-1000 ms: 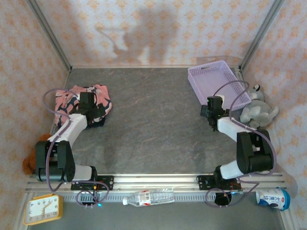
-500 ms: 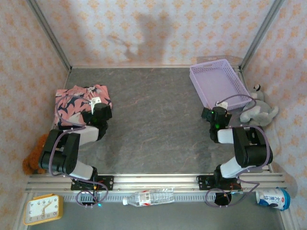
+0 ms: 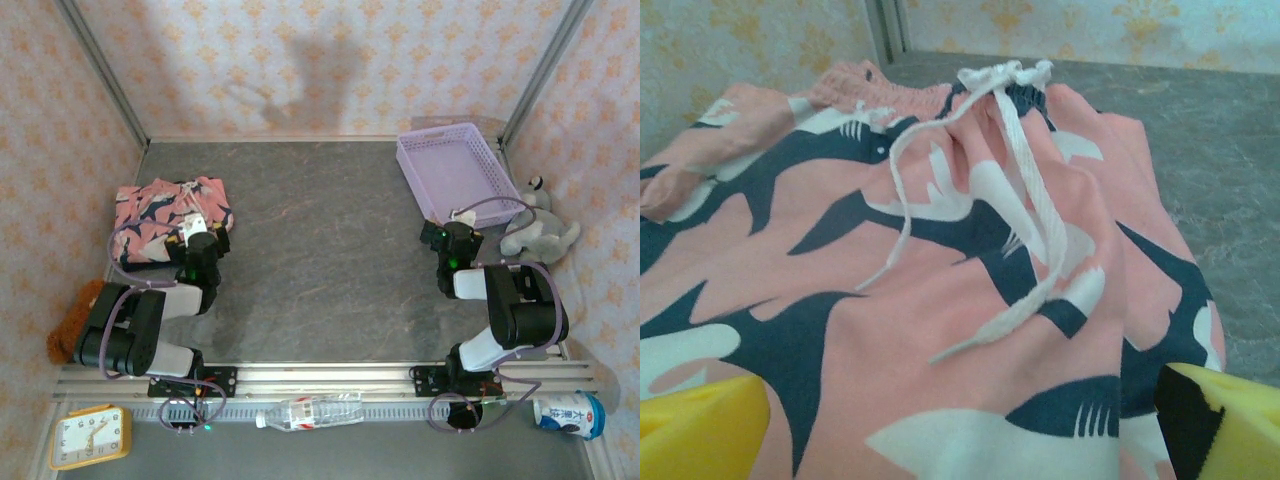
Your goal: Fold and stack the mixed laundry pile
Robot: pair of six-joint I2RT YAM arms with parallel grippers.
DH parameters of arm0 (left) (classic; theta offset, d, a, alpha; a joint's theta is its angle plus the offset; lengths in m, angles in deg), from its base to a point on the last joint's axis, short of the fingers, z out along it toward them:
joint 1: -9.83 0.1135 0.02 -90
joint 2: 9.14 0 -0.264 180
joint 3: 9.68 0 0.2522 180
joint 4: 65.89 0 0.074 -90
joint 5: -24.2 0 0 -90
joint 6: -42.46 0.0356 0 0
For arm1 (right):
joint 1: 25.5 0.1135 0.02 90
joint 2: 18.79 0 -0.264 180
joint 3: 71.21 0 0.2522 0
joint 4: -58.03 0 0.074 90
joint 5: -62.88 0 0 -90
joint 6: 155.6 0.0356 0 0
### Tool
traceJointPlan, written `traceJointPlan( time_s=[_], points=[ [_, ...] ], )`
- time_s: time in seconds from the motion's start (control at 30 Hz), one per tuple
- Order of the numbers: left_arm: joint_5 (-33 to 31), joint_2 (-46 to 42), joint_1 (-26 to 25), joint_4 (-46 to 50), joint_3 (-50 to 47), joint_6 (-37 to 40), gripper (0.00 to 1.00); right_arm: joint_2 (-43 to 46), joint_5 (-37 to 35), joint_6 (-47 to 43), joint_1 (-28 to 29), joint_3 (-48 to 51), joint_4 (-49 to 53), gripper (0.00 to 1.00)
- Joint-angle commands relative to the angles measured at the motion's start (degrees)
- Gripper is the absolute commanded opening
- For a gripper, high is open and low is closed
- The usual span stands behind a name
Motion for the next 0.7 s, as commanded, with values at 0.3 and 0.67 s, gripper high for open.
traceJointPlan(
  time_s=[0.3, 0.67],
  points=[
    [2.58, 5.47, 0.49, -0.16, 5.74, 2.08, 1.0, 0.64, -1.49, 0.96, -0.48, -0.3, -3.28, 0.99],
    [2.83, 5.28, 0.58, 0.61, 5.97, 1.99, 1.0, 0.62, -1.41, 0.88, -0.42, -0.3, -3.29, 0.99]
  ],
)
